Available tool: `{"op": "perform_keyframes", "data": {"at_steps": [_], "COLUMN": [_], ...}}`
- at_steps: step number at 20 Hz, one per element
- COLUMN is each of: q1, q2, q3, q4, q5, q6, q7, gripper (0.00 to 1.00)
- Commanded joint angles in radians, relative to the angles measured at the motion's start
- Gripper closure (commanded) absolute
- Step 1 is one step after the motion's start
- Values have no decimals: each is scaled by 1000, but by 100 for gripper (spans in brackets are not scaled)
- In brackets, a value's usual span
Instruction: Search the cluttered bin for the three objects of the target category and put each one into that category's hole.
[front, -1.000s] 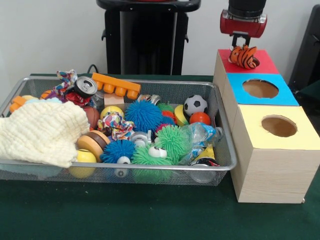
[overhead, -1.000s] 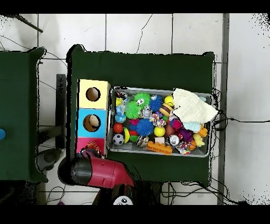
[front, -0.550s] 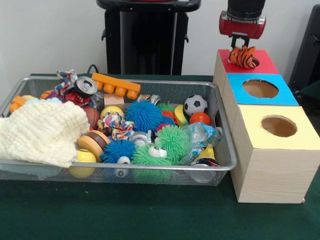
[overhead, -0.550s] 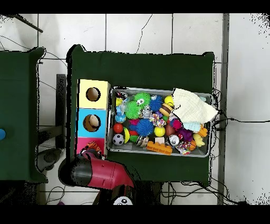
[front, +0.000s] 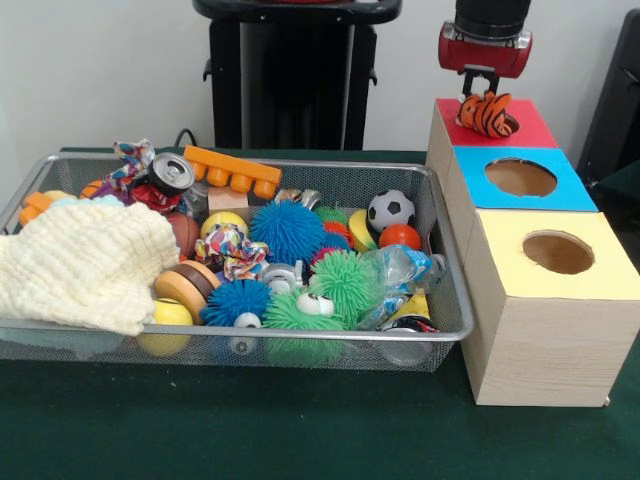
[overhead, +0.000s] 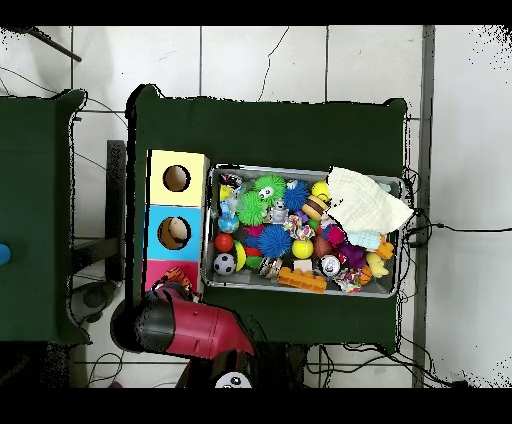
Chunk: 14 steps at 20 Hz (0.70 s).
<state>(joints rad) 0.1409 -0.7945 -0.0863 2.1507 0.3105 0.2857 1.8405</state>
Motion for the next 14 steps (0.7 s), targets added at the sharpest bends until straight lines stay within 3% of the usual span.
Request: {"op": "perform_keyframes", "data": {"at_steps": [1,10,14], "q1": [-13,-2,22], "q2": [31,36,-5], "q3": [76,93,65], "q4": [40,61,49], "q5": [72,98,100], "q6": [-23,-49,9], "q7": [248,258,252], "gripper": [100,100,100]}}
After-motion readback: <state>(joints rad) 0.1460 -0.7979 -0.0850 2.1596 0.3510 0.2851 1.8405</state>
